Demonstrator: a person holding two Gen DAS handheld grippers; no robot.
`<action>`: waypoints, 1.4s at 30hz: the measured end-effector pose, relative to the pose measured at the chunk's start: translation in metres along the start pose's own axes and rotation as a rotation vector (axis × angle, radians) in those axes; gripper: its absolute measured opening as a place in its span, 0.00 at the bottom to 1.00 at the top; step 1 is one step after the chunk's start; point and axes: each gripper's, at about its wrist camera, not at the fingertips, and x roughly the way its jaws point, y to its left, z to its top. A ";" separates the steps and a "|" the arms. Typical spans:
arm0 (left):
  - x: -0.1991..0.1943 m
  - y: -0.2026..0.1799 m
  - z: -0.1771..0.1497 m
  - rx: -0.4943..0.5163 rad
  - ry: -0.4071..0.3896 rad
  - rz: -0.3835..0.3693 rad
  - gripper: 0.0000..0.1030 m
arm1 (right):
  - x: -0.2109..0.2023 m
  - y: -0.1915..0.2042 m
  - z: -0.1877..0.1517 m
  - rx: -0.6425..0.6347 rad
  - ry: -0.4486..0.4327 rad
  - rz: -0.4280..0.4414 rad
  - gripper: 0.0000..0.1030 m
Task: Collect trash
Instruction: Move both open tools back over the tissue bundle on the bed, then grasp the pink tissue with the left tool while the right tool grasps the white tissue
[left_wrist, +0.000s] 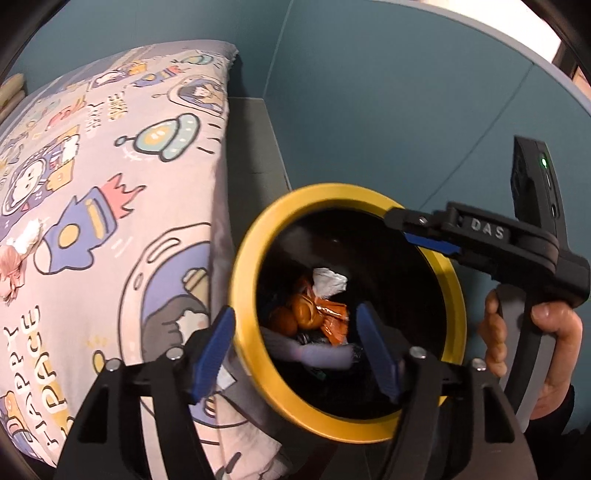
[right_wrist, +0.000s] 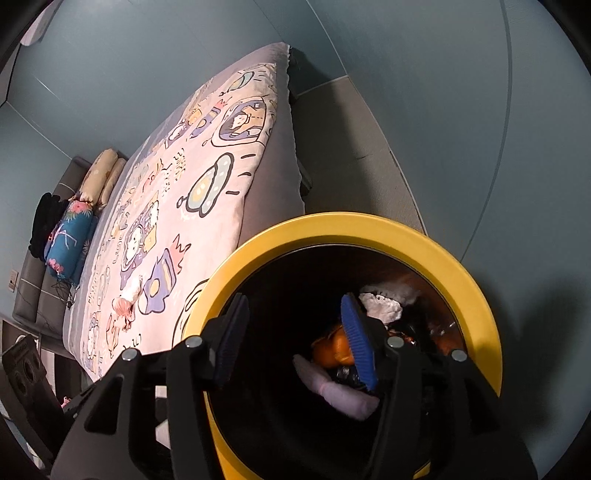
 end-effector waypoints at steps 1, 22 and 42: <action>-0.002 0.005 0.001 -0.014 -0.006 0.009 0.68 | 0.000 0.002 0.000 -0.003 0.000 0.005 0.52; -0.056 0.178 0.002 -0.328 -0.117 0.213 0.74 | 0.058 0.146 0.010 -0.300 0.096 0.102 0.58; -0.041 0.367 -0.013 -0.629 -0.102 0.376 0.74 | 0.229 0.341 0.008 -0.557 0.439 0.198 0.59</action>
